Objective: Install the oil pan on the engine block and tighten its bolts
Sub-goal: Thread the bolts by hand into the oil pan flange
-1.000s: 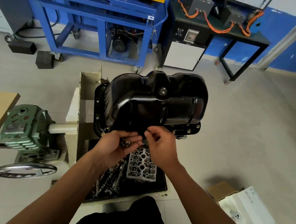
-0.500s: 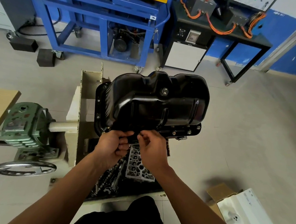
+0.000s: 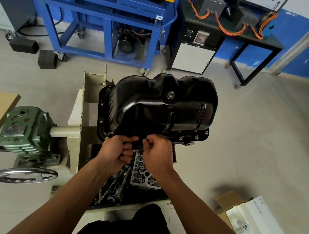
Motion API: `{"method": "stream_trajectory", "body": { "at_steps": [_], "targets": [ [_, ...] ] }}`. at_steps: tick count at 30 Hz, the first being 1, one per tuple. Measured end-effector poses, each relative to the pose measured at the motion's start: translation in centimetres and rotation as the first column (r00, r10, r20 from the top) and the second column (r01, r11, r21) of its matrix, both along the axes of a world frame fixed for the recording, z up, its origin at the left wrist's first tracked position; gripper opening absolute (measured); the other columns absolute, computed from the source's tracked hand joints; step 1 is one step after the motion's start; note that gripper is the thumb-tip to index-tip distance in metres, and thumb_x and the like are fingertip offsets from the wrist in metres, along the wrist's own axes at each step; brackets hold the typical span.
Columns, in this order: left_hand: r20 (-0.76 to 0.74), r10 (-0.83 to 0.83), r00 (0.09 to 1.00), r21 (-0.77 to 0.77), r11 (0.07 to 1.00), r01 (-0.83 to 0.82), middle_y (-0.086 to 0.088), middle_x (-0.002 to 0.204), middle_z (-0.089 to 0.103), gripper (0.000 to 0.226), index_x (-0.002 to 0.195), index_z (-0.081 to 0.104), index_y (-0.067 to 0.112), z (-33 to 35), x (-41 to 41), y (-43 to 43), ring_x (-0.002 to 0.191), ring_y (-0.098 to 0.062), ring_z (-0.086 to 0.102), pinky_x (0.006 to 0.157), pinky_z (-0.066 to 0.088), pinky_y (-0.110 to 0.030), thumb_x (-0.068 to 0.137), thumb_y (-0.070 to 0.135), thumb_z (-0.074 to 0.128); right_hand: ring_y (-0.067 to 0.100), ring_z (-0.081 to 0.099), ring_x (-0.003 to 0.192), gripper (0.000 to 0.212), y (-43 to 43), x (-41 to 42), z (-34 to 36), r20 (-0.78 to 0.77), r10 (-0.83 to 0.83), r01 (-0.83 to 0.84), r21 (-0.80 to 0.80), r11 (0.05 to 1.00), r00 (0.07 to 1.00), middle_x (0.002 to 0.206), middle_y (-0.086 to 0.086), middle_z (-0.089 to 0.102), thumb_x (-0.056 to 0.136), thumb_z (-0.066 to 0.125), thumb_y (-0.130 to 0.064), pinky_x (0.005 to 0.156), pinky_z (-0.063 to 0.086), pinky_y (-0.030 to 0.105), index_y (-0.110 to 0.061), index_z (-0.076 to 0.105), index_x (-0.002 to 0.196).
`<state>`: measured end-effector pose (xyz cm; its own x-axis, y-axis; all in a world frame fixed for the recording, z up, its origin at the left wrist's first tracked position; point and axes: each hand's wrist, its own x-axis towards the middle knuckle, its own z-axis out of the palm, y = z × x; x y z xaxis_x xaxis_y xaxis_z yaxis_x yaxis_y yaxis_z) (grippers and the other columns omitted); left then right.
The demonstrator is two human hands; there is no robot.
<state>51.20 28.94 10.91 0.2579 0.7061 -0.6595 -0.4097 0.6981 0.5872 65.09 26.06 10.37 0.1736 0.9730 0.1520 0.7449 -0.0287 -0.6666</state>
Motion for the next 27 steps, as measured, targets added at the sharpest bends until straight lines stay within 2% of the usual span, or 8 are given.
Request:
{"method": "stream_trajectory", "body": {
  "at_steps": [7, 13, 16, 19, 22, 27],
  "targets": [
    [-0.002, -0.004, 1.0, 0.001, 1.0, 0.004, 0.006, 0.052, 0.03, 0.027, 0.102, 0.065, 0.003, 0.0, 0.09, 0.05, 0.04, -0.006, 0.026, 0.031, 0.021, -0.018, 0.101, 0.01, 0.039, 0.014, 0.05, 0.055, 0.029, 0.19, 0.14, -0.25, 0.017, -0.04, 0.04, 0.006, 0.999, 0.999, 0.063, -0.003, 0.053, 0.092, 0.069, -0.028, 0.052, 0.042, 0.028, -0.018, 0.053, 0.07],
    [0.011, -0.01, 1.0, 0.006, 1.0, 0.01, 0.006, 0.052, 0.031, 0.027, 0.099, 0.066, 0.004, 0.14, -0.08, -0.02, 0.04, -0.006, 0.027, 0.031, 0.021, -0.018, 0.1, 0.009, 0.04, 0.009, 0.044, 0.045, 0.038, 0.18, 0.34, -0.27, 0.001, -0.069, 0.069, -0.008, 0.998, 0.998, 0.052, -0.007, 0.05, 0.087, 0.073, -0.04, 0.047, 0.036, 0.023, -0.022, 0.051, 0.061],
    [0.016, -0.01, 1.0, -0.001, 1.0, 0.01, 0.006, 0.052, 0.031, 0.027, 0.1, 0.066, 0.003, 0.06, -0.1, 0.03, 0.04, -0.006, 0.027, 0.032, 0.021, -0.018, 0.101, 0.01, 0.039, 0.011, 0.047, 0.047, 0.036, 0.0, 0.31, -0.19, 0.002, -0.051, 0.051, 0.018, 0.999, 0.999, 0.053, -0.007, 0.051, 0.087, 0.072, -0.036, 0.047, 0.039, 0.026, -0.02, 0.052, 0.061],
    [0.024, -0.014, 1.0, -0.01, 1.0, 0.014, 0.006, 0.052, 0.032, 0.028, 0.102, 0.065, 0.003, -0.05, -0.15, 0.03, 0.04, -0.006, 0.028, 0.032, 0.022, -0.018, 0.101, 0.01, 0.039, 0.013, 0.053, 0.051, 0.025, -0.07, 0.07, -0.12, 0.003, -0.027, 0.027, 0.012, 1.0, 1.0, 0.059, -0.006, 0.058, 0.09, 0.067, -0.027, 0.05, 0.048, 0.032, -0.013, 0.063, 0.069],
    [0.027, -0.019, 0.999, -0.009, 1.0, 0.019, 0.006, 0.052, 0.032, 0.027, 0.103, 0.065, 0.003, -0.07, -0.16, 0.06, 0.04, -0.006, 0.028, 0.032, 0.022, -0.018, 0.1, 0.01, 0.04, 0.014, 0.055, 0.053, 0.02, -0.05, -0.15, -0.25, 0.019, -0.037, 0.037, -0.005, 0.999, 0.999, 0.063, -0.005, 0.06, 0.092, 0.064, -0.023, 0.051, 0.049, 0.031, -0.012, 0.066, 0.075],
    [0.015, -0.023, 1.0, 0.007, 1.0, 0.023, 0.006, 0.052, 0.032, 0.027, 0.102, 0.066, 0.003, -0.05, -0.22, 0.04, 0.041, -0.006, 0.028, 0.033, 0.022, -0.018, 0.1, 0.01, 0.04, 0.011, 0.047, 0.047, 0.036, 0.29, -0.02, -0.31, 0.064, -0.091, 0.095, -0.06, 0.994, 0.994, 0.053, -0.009, 0.049, 0.092, 0.067, -0.036, 0.049, 0.032, 0.022, -0.019, 0.055, 0.063]
  ]
}}
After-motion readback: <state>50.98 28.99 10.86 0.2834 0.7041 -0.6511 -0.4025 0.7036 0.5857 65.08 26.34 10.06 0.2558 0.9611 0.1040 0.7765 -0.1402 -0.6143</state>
